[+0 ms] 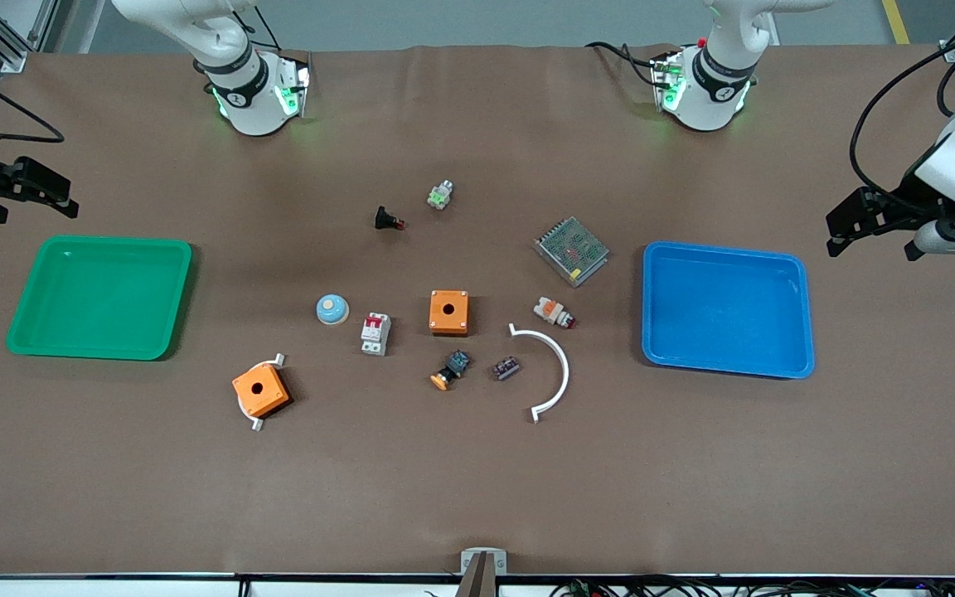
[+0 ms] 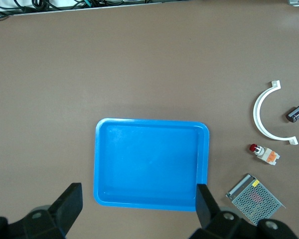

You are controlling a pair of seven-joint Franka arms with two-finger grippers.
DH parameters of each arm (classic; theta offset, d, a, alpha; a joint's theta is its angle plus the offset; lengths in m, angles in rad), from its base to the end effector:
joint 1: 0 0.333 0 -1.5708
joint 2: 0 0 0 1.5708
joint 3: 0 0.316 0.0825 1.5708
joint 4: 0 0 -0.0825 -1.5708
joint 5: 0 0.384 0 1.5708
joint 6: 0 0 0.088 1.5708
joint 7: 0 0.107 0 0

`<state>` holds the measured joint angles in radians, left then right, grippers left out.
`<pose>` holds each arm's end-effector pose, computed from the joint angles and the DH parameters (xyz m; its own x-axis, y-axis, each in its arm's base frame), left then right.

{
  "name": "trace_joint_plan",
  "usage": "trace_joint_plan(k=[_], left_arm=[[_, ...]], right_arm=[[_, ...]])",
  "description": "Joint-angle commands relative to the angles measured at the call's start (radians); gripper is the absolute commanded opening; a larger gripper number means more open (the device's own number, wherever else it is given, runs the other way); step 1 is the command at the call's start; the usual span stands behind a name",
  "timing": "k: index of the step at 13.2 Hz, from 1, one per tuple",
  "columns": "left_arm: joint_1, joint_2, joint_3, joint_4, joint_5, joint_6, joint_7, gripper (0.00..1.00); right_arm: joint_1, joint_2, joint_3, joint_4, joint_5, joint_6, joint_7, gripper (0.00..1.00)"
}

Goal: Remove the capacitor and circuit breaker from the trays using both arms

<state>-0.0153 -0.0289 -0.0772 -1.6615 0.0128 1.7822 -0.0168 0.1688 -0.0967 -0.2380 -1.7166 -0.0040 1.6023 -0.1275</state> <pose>0.5623 -0.0517 0.6171 0.9858 -0.0776 0.1492 -0.0766 -0.9970 -0.0125 0.5244 -0.0425 0.6090 0.9980 0.0599 -0.0177 0.0595 -0.9980 -0.0212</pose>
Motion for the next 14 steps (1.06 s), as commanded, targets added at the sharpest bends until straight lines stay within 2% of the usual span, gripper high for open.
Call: trace_joint_plan(k=[1, 3, 5, 10, 14], left_arm=[[0.005, 0.007, -0.003, 0.026, 0.016, -0.032, 0.020, 1.00], [0.006, 0.007, -0.003, 0.028, 0.016, -0.033, 0.012, 1.00], [0.008, 0.009, -0.003, 0.029, 0.015, -0.033, 0.014, 1.00], [0.006, 0.012, -0.004, 0.036, 0.016, -0.033, 0.014, 1.00], [0.006, 0.012, -0.004, 0.037, 0.016, -0.033, 0.012, 1.00]], right_arm=[[-0.002, -0.011, 0.008, 0.011, -0.024, -0.001, 0.006, 1.00], [-0.017, -0.003, 0.022, 0.035, -0.021, -0.002, 0.008, 1.00], [-0.104, 0.003, 0.110, 0.049, -0.022, -0.002, 0.008, 1.00], [-0.155, 0.052, 0.141, 0.124, -0.018, -0.005, 0.003, 1.00], [-0.152, 0.057, 0.141, 0.129, -0.016, -0.005, 0.005, 1.00]])
